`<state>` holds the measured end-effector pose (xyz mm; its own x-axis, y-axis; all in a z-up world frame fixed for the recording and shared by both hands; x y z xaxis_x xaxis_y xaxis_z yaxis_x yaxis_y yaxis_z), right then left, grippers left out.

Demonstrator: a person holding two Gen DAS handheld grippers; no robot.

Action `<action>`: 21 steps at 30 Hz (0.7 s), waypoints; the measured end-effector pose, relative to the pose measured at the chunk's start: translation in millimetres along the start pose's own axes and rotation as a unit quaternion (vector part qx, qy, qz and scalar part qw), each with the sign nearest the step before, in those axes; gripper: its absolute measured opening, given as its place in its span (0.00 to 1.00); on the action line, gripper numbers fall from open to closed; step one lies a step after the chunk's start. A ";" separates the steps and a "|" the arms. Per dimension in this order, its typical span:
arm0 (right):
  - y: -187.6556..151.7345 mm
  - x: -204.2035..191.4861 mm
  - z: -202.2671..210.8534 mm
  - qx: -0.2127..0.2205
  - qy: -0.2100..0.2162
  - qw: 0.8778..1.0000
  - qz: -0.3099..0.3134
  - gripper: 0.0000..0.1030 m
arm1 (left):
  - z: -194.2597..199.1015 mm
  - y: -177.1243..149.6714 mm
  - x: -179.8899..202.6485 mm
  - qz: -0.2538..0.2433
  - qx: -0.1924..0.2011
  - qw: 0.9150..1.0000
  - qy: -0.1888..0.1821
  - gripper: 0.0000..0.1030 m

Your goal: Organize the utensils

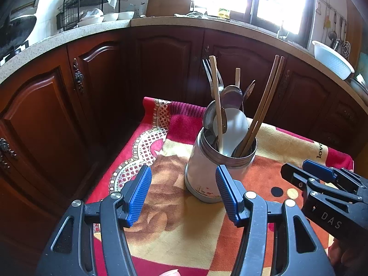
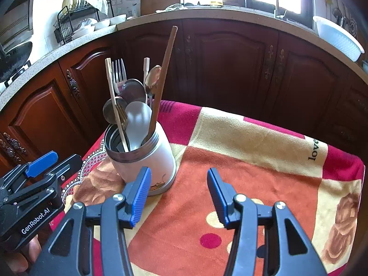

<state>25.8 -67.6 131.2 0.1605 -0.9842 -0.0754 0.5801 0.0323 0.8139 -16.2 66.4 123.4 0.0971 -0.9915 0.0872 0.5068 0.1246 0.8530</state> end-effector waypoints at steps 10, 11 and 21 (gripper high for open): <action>-1.3 0.6 -0.1 0.000 0.002 1.000 -0.002 0.51 | -0.3 -0.3 1.2 -0.002 -0.001 1.000 0.002 0.81; -1.3 0.5 -0.1 0.000 0.003 1.000 -0.003 0.51 | -0.3 -0.3 1.2 -0.003 -0.001 1.000 0.002 0.81; -3.5 -0.4 0.2 -0.001 0.006 1.000 -0.003 0.51 | 1.2 -0.7 4.3 -0.006 -0.001 1.000 0.002 0.81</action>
<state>23.5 -67.4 128.5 0.1655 -0.9823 -0.0875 0.5831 0.0259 0.8120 -17.1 62.0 123.8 0.0942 -0.9927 0.0748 0.5092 0.1126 0.8532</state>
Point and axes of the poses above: each gripper's, at about its wrist camera, not at the fingertips, and z roughly against the way its jaws point, x to its right, y to its top, the point moved 1 cm from there along -z, roughly the way its jaws point, and after that the axes turned 14 degrees about x, right-handed, at the moved point
